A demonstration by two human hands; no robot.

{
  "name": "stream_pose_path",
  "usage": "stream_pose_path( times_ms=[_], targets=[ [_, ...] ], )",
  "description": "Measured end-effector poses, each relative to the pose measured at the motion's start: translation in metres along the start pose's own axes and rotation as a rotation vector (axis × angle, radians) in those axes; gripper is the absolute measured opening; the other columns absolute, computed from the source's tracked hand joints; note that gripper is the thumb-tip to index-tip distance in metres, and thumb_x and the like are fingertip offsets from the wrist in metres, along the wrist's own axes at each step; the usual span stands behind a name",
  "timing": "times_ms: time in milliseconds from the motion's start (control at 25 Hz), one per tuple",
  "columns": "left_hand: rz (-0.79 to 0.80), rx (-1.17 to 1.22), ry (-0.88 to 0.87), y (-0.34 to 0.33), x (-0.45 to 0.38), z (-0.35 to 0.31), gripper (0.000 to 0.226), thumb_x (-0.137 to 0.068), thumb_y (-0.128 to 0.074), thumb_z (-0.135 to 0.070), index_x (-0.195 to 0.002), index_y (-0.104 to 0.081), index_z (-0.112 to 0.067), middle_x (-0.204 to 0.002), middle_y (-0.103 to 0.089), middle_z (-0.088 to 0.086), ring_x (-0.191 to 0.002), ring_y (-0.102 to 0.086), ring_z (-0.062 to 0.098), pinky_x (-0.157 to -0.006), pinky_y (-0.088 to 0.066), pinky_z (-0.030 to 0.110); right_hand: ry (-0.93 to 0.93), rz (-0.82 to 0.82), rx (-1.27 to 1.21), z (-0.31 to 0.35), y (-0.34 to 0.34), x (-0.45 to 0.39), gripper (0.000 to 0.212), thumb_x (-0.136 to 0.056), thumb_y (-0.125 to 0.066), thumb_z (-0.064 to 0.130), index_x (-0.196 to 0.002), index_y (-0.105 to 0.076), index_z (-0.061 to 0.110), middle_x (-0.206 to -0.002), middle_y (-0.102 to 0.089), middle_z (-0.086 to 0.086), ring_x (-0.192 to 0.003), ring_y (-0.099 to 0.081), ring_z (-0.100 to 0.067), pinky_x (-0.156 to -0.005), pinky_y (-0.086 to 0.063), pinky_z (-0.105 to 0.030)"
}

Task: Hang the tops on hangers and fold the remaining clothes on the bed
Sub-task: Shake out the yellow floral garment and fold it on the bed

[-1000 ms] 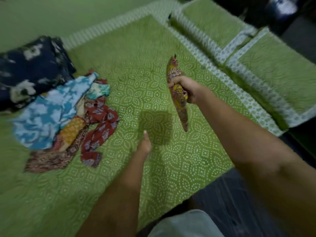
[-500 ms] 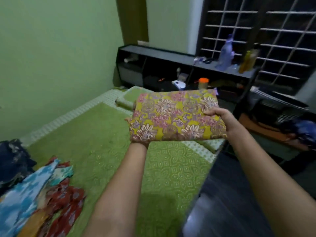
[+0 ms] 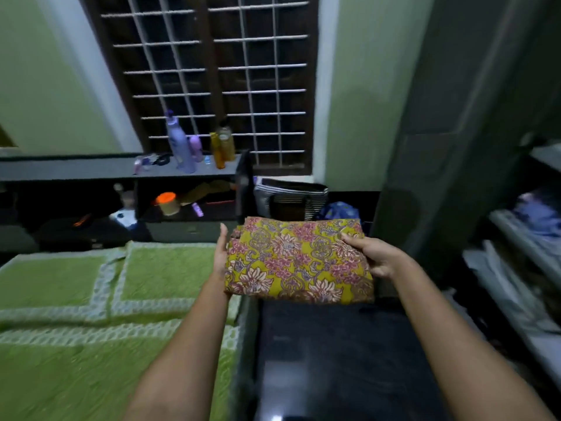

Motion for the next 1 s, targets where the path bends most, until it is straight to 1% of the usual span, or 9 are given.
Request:
stream_pose_path(
  times_ms=[80, 160, 240, 360, 560, 640, 760, 880, 1000],
  targets=[
    [0.040, -0.176, 0.123, -0.039, -0.052, 0.018, 0.057, -0.079, -0.060, -0.061, -0.101, -0.071, -0.010, -0.110, -0.065, 0.018, -0.102, -0.061, 0.037, -0.092, -0.048, 0.053, 0.009, -0.119, -0.011, 0.014, 0.066, -0.007, 0.031, -0.091, -0.061, 0.024, -0.114, -0.058, 0.004, -0.101, -0.071, -0.017, -0.094, -0.067, -0.030, -0.084, -0.055, -0.045],
    [0.109, -0.448, 0.236, -0.084, -0.116, 0.042, 0.041, -0.086, -0.064, -0.042, -0.108, -0.068, -0.008, -0.106, -0.068, 0.014, -0.100, -0.062, 0.034, -0.092, -0.049, 0.050, 0.013, -0.234, -0.035, 0.022, 0.125, -0.013, 0.029, -0.090, -0.063, 0.024, -0.111, -0.059, 0.004, -0.103, -0.070, -0.019, -0.099, -0.066, -0.033, -0.090, -0.051, -0.049],
    [0.201, -0.733, 0.264, -0.134, -0.173, 0.064, 0.038, -0.088, -0.066, -0.021, -0.121, -0.059, -0.004, -0.102, -0.070, 0.012, -0.089, -0.068, 0.027, -0.081, -0.057, 0.040, 0.031, -0.331, -0.068, 0.028, 0.177, -0.021, 0.031, -0.090, -0.064, 0.024, -0.112, -0.060, 0.003, -0.106, -0.069, -0.021, -0.102, -0.065, -0.035, -0.093, -0.050, -0.051],
    [0.305, -0.907, 0.178, -0.217, -0.258, 0.100, 0.016, -0.095, -0.056, -0.008, -0.111, -0.058, -0.008, -0.088, -0.072, 0.008, -0.070, -0.070, 0.018, -0.063, -0.058, 0.031, 0.116, -0.532, -0.122, 0.043, 0.258, -0.026, 0.024, -0.093, -0.059, 0.024, -0.107, -0.061, 0.004, -0.095, -0.071, -0.017, -0.093, -0.067, -0.033, -0.086, -0.052, -0.049],
    [0.560, -0.987, 0.024, -0.378, -0.359, 0.132, 0.031, -0.098, -0.050, -0.009, -0.129, -0.048, -0.009, -0.121, -0.062, 0.011, -0.109, -0.061, 0.028, -0.098, -0.048, 0.048, 0.305, -0.893, -0.264, 0.084, 0.363, -0.005, 0.016, -0.099, -0.050, 0.022, -0.109, -0.056, 0.011, -0.093, -0.069, -0.013, -0.079, -0.068, -0.026, -0.067, -0.057, -0.036],
    [0.673, -1.026, -0.072, -0.444, -0.380, 0.143, 0.033, -0.098, -0.049, -0.011, -0.131, -0.047, -0.015, -0.124, -0.060, 0.005, -0.114, -0.058, 0.024, -0.103, -0.044, 0.044, 0.383, -1.047, -0.248, 0.098, 0.399, 0.011, 0.017, -0.100, -0.048, 0.022, -0.111, -0.055, 0.013, -0.102, -0.068, -0.014, -0.086, -0.067, -0.028, -0.078, -0.056, -0.043],
    [0.732, -1.127, -0.267, -0.531, -0.400, 0.170, 0.036, -0.099, -0.046, -0.016, -0.135, -0.047, -0.023, -0.128, -0.060, 0.001, -0.119, -0.054, 0.024, -0.100, -0.041, 0.036, 0.399, -1.353, -0.107, 0.114, 0.454, 0.048, 0.021, -0.101, -0.044, 0.023, -0.113, -0.058, 0.014, -0.106, -0.068, -0.010, -0.094, -0.064, -0.028, -0.089, -0.051, -0.043],
    [0.762, -1.198, -0.412, -0.614, -0.405, 0.202, 0.040, -0.100, -0.039, -0.018, -0.136, -0.040, -0.034, -0.127, -0.061, 0.005, -0.115, -0.056, 0.031, -0.091, -0.043, 0.038, 0.339, -1.671, 0.063, 0.134, 0.504, 0.088, 0.026, -0.102, -0.040, 0.024, -0.111, -0.062, 0.015, -0.100, -0.067, -0.007, -0.089, -0.062, -0.026, -0.077, -0.047, -0.035],
    [0.839, -1.180, -0.499, -0.699, -0.408, 0.226, 0.052, -0.099, -0.039, -0.014, -0.145, -0.029, -0.037, -0.134, -0.055, 0.009, -0.119, -0.054, 0.033, -0.095, -0.042, 0.040, 0.293, -1.876, 0.135, 0.161, 0.559, 0.118, 0.031, -0.104, -0.036, 0.027, -0.116, -0.060, 0.013, -0.093, -0.063, -0.005, -0.082, -0.058, -0.027, -0.065, -0.039, -0.033]
  ],
)
Point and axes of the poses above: each hand's wrist, its own x-axis away from the middle knuckle, its own y-axis out of the back of the hand, z = x × y, the point moved 8 cm from there along -x, towards the middle knuckle
